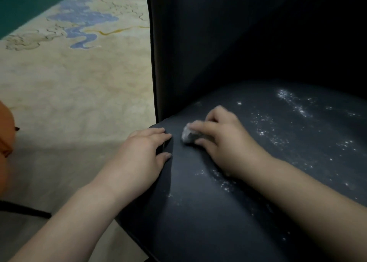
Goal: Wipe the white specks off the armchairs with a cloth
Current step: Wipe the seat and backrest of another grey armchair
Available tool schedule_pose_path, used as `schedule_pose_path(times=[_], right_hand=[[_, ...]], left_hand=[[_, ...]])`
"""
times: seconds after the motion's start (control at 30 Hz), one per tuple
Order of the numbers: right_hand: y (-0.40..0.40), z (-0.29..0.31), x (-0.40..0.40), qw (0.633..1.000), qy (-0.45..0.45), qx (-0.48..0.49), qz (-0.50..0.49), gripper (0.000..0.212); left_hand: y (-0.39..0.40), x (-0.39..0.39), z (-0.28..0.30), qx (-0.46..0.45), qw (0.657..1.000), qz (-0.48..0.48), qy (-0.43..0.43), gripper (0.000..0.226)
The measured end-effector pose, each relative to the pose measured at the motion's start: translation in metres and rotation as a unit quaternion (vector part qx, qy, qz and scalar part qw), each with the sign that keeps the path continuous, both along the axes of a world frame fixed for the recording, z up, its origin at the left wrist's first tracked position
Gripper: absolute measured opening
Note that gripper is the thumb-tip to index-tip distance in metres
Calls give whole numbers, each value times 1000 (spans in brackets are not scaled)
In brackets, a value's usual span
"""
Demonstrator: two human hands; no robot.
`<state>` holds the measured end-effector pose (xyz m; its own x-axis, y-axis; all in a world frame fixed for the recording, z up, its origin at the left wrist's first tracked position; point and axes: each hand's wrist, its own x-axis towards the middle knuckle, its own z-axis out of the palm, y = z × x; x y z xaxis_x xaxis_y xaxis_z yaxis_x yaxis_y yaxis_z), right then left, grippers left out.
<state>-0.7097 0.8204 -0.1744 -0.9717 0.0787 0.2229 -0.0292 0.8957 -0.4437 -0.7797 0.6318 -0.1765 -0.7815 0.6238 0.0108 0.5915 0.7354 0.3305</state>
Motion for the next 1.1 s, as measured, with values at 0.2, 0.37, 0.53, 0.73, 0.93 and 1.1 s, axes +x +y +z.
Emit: schedule_pose_path(times=[0.2,0.37,0.53,0.73,0.93,1.1], right_hand=[[21,-1,-5,999,4,-40,-22,29],[-21,1,-6,997,-7,-24,72,27],[10,6,10,996,-12,-22,85,26],[-28,-2,5,997,-12,-8,81,34],[-20,-1,-19,999,-19,-47,4,32],[-43,4,14,984,-37,-15,176,27]], left_hand=[[-13,2,-2,1,1000,14,5,49],[-15,5,-1,3,1000,16,9,47],[-35,7,-2,9,999,33,-21,51],[-41,13,0,13,998,38,-50,55],[-52,19,-1,15,997,39,-68,63],[-54,20,-4,17,996,40,-76,66]])
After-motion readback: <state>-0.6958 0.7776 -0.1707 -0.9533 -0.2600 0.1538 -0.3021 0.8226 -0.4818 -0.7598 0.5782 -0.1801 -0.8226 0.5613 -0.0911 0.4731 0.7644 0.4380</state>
